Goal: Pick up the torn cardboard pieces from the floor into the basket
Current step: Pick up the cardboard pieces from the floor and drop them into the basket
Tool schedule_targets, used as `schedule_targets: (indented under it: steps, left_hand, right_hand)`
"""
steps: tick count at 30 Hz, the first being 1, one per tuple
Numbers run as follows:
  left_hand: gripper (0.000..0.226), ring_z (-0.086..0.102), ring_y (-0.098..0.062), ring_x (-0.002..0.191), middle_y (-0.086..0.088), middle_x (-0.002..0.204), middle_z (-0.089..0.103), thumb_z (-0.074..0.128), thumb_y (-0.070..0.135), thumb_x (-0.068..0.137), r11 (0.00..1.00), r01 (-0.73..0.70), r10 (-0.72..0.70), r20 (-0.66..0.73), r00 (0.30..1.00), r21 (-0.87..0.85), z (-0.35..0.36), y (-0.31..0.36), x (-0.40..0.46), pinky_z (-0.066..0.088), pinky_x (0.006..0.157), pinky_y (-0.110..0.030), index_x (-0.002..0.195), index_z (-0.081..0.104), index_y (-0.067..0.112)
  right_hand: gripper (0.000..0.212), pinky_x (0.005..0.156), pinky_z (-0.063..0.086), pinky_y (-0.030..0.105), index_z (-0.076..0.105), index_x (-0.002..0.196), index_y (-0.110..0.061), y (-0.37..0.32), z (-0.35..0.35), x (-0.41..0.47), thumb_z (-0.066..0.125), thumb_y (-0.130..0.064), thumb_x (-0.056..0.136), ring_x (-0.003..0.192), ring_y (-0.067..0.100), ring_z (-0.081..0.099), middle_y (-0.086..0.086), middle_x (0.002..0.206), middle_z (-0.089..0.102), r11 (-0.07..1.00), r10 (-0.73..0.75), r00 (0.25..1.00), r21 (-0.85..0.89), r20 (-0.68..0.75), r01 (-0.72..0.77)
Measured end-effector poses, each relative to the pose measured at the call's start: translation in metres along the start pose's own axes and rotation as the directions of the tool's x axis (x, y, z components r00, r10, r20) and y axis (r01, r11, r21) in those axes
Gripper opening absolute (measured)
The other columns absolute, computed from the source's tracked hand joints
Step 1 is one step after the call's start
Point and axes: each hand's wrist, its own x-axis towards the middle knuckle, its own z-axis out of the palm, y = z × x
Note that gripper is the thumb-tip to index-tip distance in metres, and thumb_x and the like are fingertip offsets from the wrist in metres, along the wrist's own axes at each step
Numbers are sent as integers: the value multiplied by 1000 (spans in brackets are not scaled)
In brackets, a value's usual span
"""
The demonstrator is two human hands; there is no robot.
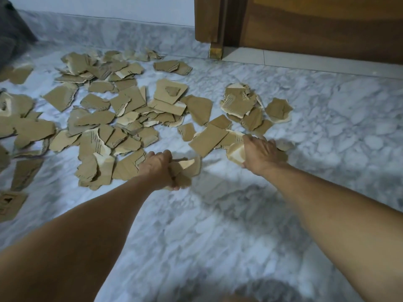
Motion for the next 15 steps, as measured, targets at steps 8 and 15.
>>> schedule_targets:
  steps: [8, 15]
  left_hand:
    - [79, 41, -24, 114, 0, 105, 51, 90, 43, 51, 996, -43, 45, 28, 999, -77, -10, 44, 50, 49, 87, -42, 120, 56, 25]
    - [90, 25, -27, 130, 1, 141, 31, 88, 44, 55, 988, -150, 147, 81, 986, 44, -19, 79, 94, 40, 97, -44, 134, 48, 27]
  right_hand:
    - [82, 98, 32, 39, 40, 142, -37, 25, 9, 46, 79, -41, 70, 128, 28, 28, 7, 139, 34, 993, -114, 991, -23, 66, 116]
    - [133, 113, 23, 54, -7, 150, -44, 43, 9, 77, 89, -25, 60, 148, 32, 5, -10, 161, -7, 983, -138, 948, 153, 287, 97]
